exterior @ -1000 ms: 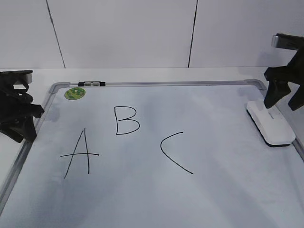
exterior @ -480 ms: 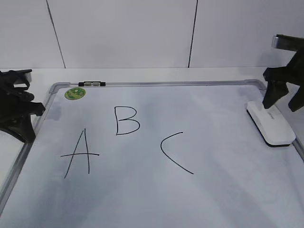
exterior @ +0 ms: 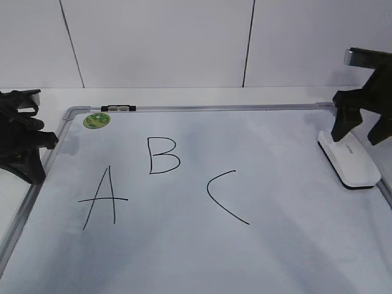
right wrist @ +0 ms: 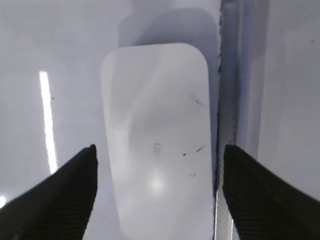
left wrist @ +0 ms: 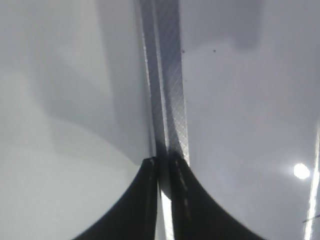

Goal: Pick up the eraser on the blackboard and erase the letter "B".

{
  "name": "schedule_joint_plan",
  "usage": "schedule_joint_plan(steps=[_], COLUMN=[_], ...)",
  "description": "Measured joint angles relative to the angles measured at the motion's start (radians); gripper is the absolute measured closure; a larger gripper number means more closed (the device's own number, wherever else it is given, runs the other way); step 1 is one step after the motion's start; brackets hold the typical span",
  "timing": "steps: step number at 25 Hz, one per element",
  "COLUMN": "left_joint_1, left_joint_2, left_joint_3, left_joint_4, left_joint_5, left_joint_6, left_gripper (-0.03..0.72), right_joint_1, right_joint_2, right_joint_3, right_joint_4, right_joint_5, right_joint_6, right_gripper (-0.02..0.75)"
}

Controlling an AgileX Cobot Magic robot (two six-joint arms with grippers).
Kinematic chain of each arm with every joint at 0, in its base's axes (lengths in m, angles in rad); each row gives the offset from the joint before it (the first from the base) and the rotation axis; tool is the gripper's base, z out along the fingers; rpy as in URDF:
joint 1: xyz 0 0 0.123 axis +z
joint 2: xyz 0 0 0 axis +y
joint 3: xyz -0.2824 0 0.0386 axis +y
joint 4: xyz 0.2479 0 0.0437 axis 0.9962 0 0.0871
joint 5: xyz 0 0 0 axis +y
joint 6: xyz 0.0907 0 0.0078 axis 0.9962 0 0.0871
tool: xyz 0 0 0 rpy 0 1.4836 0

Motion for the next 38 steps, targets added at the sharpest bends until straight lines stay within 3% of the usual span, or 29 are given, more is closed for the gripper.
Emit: schedule_joint_plan(steps=[9, 38], left_joint_1=[0.0, 0.0], left_joint_2=[0.0, 0.0], left_joint_3=[0.0, 0.0], left_joint_4=[-0.002, -0.003], left_joint_5=[0.0, 0.0], left_joint_6=[0.0, -0.002], left_gripper=[0.664, 0.666], right_joint_1=[0.098, 0.1], right_joint_2=[0.052, 0.133], right_joint_3=[-0.004, -0.031], right_joint_4=[-0.23, -0.22], right_joint_5=[-0.007, 0.021], right_joint_6=[0.18, 0.211], right_gripper=[0.116, 0.149])
